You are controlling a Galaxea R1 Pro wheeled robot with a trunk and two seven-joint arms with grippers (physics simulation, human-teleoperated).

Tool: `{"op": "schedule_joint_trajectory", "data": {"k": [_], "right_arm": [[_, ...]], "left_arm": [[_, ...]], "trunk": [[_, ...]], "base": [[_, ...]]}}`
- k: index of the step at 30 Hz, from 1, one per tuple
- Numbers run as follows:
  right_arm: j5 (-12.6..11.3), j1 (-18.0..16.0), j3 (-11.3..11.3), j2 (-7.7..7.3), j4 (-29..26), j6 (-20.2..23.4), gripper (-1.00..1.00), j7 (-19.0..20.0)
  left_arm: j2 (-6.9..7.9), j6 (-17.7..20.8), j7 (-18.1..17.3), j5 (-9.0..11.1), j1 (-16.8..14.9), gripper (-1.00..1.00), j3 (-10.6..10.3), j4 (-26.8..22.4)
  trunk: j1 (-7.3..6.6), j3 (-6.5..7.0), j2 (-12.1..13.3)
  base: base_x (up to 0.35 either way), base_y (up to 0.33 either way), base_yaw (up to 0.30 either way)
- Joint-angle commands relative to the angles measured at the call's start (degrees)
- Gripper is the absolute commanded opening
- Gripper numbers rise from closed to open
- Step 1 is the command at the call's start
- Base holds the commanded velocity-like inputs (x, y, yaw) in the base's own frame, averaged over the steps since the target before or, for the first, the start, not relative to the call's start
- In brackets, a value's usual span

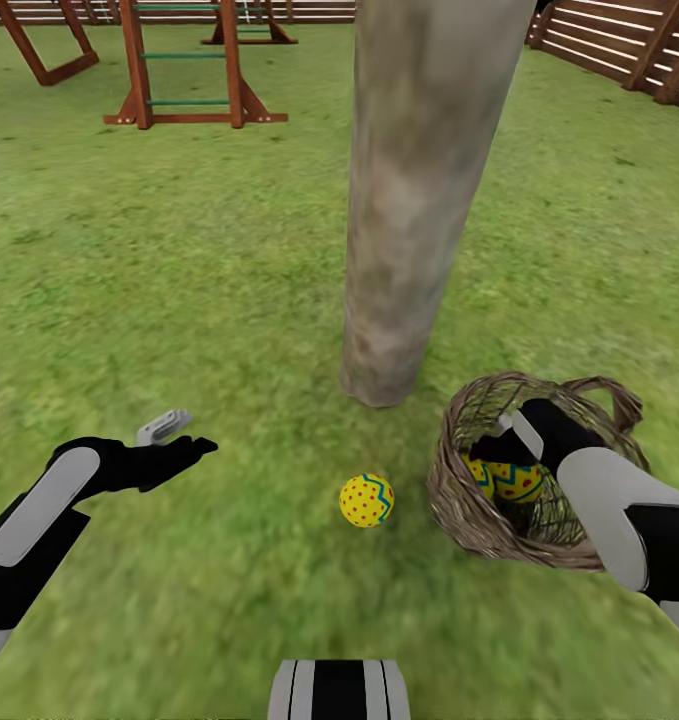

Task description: Take the three Easter eggs out of the wicker basket on the lawn in the garden, then place them on the lawn next to a single tree (choose any tree) so that all three eggs are next to the same tree and none are left in the basket.

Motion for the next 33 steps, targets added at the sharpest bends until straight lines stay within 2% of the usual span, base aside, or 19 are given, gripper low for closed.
{"op": "schedule_joint_trajectory", "data": {"k": [1,9,20,27,33], "right_arm": [[-0.5,0.0,0.2,-0.06,-0.1,0.2,1.00,0.6],[-0.1,0.0,0.2,-0.35,-0.3,0.2,1.00,6.5],[0.1,0.1,0.2,-0.38,-0.4,0.2,1.00,7.0],[0.1,0.1,0.3,-0.38,-0.5,0.2,1.00,7.1],[0.1,0.1,0.3,-0.38,-0.7,-0.3,1.00,7.1]], "left_arm": [[0.04,0.0,0.5,0.5,-0.1,1.00,-0.1,-0.1],[0.04,0.0,0.6,0.5,-0.1,1.00,-0.1,0.5],[-0.13,0.0,0.6,0.4,-0.1,1.00,-0.9,0.6],[-0.14,0.0,0.6,0.4,-0.1,1.00,-1.0,0.6],[-0.14,0.0,0.5,0.5,-0.1,1.00,-1.0,0.7]], "trunk": [[0.01,-0.27,0.0],[0.04,-0.49,0.0],[0.04,-0.49,0.0],[0.22,-2.04,-0.1],[0.22,-2.04,-0.1]], "base": [[0.000,0.000,0.000],[0.000,0.000,0.000],[0.000,0.000,0.000],[0.000,0.000,0.000],[0.000,0.000,0.000]]}}
